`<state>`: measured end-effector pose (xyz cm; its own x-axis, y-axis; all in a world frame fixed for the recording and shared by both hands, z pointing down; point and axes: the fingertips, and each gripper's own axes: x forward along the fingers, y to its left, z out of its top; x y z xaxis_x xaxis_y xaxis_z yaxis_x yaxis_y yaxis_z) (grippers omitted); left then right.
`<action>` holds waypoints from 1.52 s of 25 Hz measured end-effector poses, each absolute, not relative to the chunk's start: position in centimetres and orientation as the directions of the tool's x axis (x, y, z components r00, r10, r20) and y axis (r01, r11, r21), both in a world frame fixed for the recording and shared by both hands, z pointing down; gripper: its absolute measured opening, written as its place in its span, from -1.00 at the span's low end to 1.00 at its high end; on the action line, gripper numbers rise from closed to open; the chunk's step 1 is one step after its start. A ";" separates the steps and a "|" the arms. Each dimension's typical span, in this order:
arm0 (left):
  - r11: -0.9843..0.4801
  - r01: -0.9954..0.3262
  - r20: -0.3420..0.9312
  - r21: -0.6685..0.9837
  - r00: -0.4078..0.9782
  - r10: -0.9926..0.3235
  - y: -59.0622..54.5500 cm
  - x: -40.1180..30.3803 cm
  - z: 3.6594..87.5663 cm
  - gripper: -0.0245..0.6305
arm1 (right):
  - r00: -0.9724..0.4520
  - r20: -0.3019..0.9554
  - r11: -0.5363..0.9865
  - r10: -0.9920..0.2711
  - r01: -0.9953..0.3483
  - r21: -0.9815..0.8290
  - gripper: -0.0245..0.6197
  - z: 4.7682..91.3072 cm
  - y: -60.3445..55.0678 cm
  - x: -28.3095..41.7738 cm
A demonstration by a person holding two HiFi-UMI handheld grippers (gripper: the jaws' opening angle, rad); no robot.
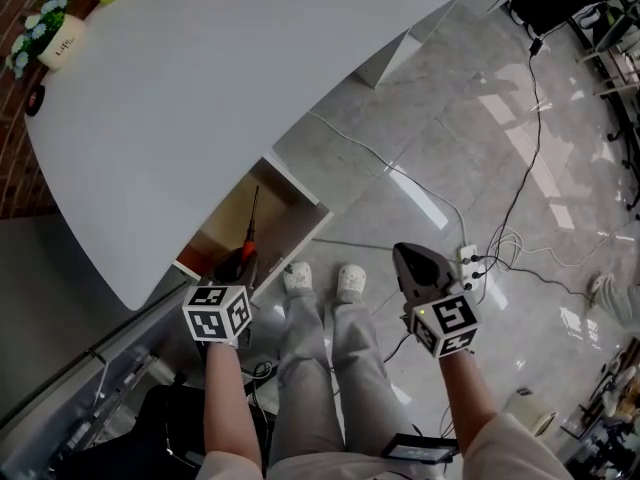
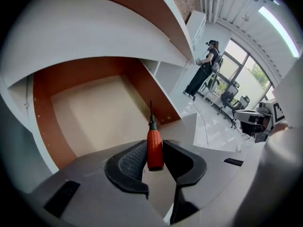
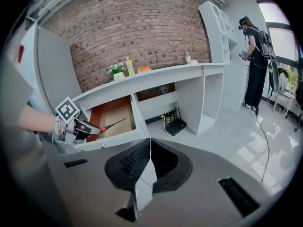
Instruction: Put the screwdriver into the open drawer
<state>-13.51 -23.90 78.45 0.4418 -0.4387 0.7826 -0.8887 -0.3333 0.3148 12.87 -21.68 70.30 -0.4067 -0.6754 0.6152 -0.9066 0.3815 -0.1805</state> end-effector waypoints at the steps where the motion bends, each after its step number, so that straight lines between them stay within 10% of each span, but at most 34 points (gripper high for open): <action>1: -0.336 -0.884 0.790 0.324 0.449 -0.418 -23.9 -13.3 78.7 -0.59 | -0.405 0.616 0.380 -0.676 -0.907 -0.180 -0.87 70.3 -21.6 12.9; 28: -0.258 -0.910 0.854 0.325 0.400 -0.333 -22.5 -14.4 79.9 -0.41 | -0.417 0.615 0.419 -0.670 -0.895 -0.150 -0.87 67.6 -22.0 12.2; 38: -0.259 -0.924 0.839 0.281 0.368 -0.400 -22.5 -14.9 73.2 -0.72 | -0.400 0.569 0.412 -0.719 -0.904 -0.114 -0.87 61.1 -23.3 12.8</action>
<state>-14.87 -22.46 73.17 0.3677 -0.4004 0.8393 -0.9240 -0.2592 0.2811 12.81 -23.28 61.14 -0.3997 -0.7189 0.5687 -0.9038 0.4125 -0.1139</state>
